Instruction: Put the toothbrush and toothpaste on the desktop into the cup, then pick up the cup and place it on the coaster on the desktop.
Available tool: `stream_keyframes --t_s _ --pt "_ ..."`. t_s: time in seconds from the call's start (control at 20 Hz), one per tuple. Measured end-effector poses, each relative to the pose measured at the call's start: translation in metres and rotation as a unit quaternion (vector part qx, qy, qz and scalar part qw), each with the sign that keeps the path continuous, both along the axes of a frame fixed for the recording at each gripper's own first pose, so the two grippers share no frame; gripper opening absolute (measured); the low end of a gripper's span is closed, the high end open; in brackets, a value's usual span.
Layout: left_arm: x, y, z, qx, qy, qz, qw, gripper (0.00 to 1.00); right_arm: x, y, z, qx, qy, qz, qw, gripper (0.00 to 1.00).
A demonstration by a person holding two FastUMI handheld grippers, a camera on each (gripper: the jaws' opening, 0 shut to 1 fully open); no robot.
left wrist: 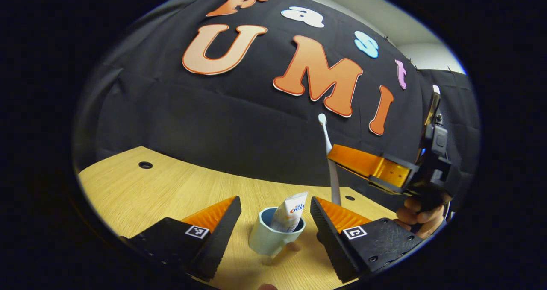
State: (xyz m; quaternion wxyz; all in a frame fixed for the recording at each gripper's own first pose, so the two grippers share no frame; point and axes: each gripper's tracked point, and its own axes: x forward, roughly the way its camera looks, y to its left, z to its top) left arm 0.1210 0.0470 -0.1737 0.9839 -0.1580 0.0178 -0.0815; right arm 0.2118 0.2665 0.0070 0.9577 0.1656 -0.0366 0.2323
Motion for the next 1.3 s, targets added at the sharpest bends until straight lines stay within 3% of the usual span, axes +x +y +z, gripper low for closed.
stream_keyframes --t_s 0.35,0.6,0.65,0.7,1.0,1.2,1.3 --pt "-0.037 0.028 -0.015 0.009 0.0 0.033 0.999 0.97 0.022 0.024 -0.022 0.024 -0.015 0.004 1.0 0.02" --pt "-0.035 0.034 -0.042 -0.01 0.027 0.037 0.999 0.97 0.029 0.038 -0.056 0.016 0.006 0.017 1.0 0.02" --pt "-0.033 0.032 -0.047 -0.009 0.034 0.037 0.999 0.97 0.024 0.035 -0.05 0.029 0.003 0.019 0.999 0.07" --pt "-0.029 0.031 -0.052 -0.008 0.04 0.037 0.998 0.97 0.023 0.033 -0.052 0.024 0.005 0.021 0.999 0.04" --pt "-0.022 0.005 -0.054 -0.003 0.049 0.018 0.999 0.97 0.006 0.023 -0.045 0.005 0.007 0.062 0.998 0.15" --pt "-0.018 -0.019 -0.041 0.044 0.056 0.008 0.997 0.97 -0.008 -0.01 -0.022 0.002 -0.007 0.055 0.998 0.27" --pt "-0.014 -0.027 -0.04 0.045 0.085 0.008 0.995 0.97 -0.017 -0.028 -0.017 -0.019 -0.01 0.044 0.999 0.31"
